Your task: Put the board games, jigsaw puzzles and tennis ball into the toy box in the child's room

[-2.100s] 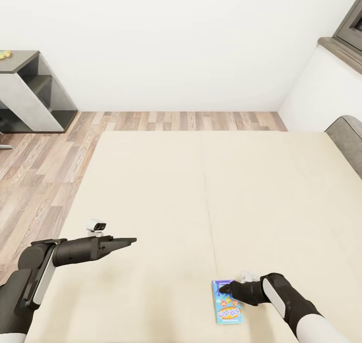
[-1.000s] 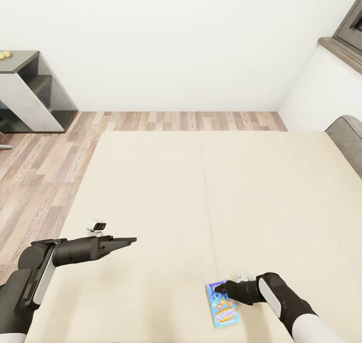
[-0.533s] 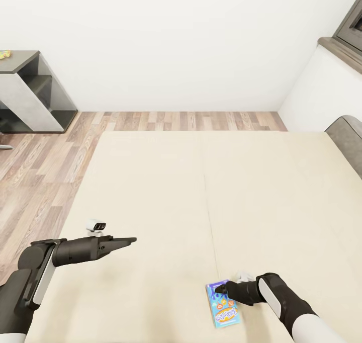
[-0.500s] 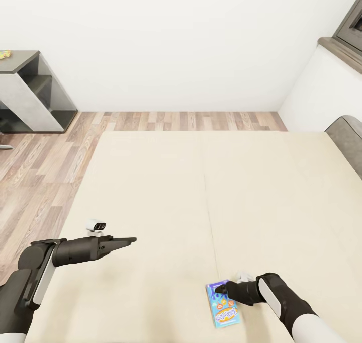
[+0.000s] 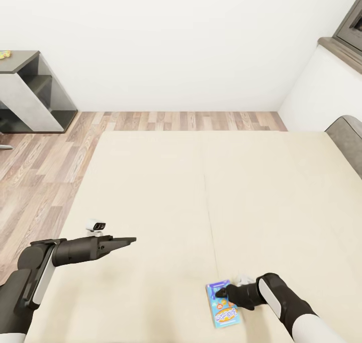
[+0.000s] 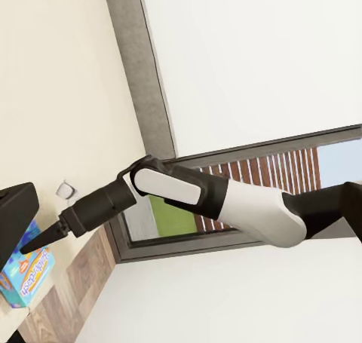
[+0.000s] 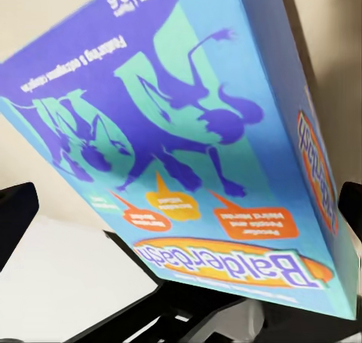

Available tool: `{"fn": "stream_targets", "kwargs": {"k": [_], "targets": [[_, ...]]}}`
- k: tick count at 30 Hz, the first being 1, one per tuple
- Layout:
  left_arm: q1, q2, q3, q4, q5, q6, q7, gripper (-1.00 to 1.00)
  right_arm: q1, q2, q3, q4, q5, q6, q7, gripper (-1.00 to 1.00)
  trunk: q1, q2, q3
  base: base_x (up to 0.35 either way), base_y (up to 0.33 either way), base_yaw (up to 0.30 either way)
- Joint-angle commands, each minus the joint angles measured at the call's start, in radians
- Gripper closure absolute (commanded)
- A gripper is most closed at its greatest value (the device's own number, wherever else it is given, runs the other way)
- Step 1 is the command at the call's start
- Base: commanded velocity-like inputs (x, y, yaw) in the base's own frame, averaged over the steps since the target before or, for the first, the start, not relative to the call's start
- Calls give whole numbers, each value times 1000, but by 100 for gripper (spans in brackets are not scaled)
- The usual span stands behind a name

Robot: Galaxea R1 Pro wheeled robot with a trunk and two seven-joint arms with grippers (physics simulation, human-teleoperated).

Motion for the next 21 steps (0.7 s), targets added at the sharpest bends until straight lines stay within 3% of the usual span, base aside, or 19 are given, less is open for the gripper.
{"fn": "stream_targets", "kwargs": {"k": [1, 14, 21], "targets": [[-1, 0, 0, 0, -1, 11, -4, -100, 0, -1, 5, -1, 2, 5, 4, -100, 0, -1, -1, 0, 0, 0], [0, -1, -1, 0, -1, 11, -4, -100, 0, -3, 8, 1, 5, 19, 5, -100, 0, -1, -1, 0, 0, 0], [0, -1, -3, 0, -2, 11, -4, -100, 0, -1, 6, 0, 36, 14, 5, -100, 0, -1, -1, 0, 0, 0]]}}
